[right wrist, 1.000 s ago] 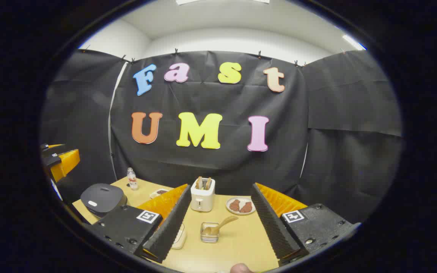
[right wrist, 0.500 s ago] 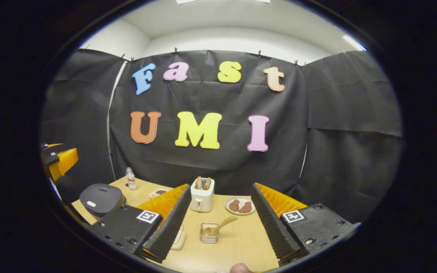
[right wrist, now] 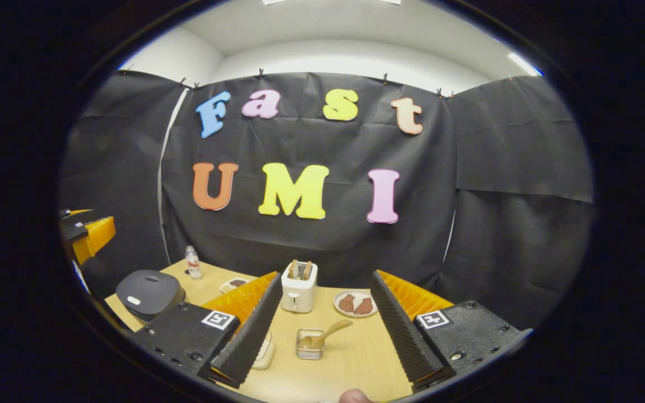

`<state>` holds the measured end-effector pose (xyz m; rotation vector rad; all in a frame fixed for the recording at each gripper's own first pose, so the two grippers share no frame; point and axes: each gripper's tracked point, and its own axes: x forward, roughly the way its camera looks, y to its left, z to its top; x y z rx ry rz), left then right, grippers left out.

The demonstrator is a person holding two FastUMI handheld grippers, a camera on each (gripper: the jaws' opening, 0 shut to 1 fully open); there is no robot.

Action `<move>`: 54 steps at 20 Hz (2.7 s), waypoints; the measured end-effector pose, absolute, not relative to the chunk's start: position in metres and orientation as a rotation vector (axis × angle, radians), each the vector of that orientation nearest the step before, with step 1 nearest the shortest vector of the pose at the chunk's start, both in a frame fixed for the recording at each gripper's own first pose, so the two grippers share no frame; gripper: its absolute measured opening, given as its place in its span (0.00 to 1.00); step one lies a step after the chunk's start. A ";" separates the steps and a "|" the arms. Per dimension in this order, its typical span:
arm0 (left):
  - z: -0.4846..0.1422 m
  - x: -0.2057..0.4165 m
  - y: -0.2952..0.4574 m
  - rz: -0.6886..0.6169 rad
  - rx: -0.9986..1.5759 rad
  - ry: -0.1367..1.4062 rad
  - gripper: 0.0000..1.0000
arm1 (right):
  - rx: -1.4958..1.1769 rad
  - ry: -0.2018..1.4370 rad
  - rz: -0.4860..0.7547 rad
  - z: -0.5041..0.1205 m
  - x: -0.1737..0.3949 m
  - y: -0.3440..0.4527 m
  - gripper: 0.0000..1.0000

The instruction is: Close the left gripper, press the button to open the rice cooker; take a wooden spoon from the chopstick holder with the right hand, scoop a spoonful of rice and pour it into the rice cooker, then put the wooden spoon back into the chopstick holder.

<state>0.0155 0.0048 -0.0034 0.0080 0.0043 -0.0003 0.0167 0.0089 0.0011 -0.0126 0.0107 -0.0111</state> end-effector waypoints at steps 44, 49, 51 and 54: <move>-0.273 0.061 0.111 0.256 -0.073 0.597 0.00 | -0.121 0.171 0.022 -0.056 0.043 0.062 1.00; -0.275 0.061 0.110 0.249 -0.077 0.616 0.00 | -0.109 0.168 0.024 -0.053 0.043 0.061 1.00; -0.270 0.055 0.112 0.253 -0.100 0.618 0.00 | -0.120 0.170 0.020 -0.053 0.044 0.061 1.00; -0.273 0.055 0.111 0.245 -0.066 0.625 0.00 | -0.120 0.173 0.029 -0.054 0.044 0.063 1.00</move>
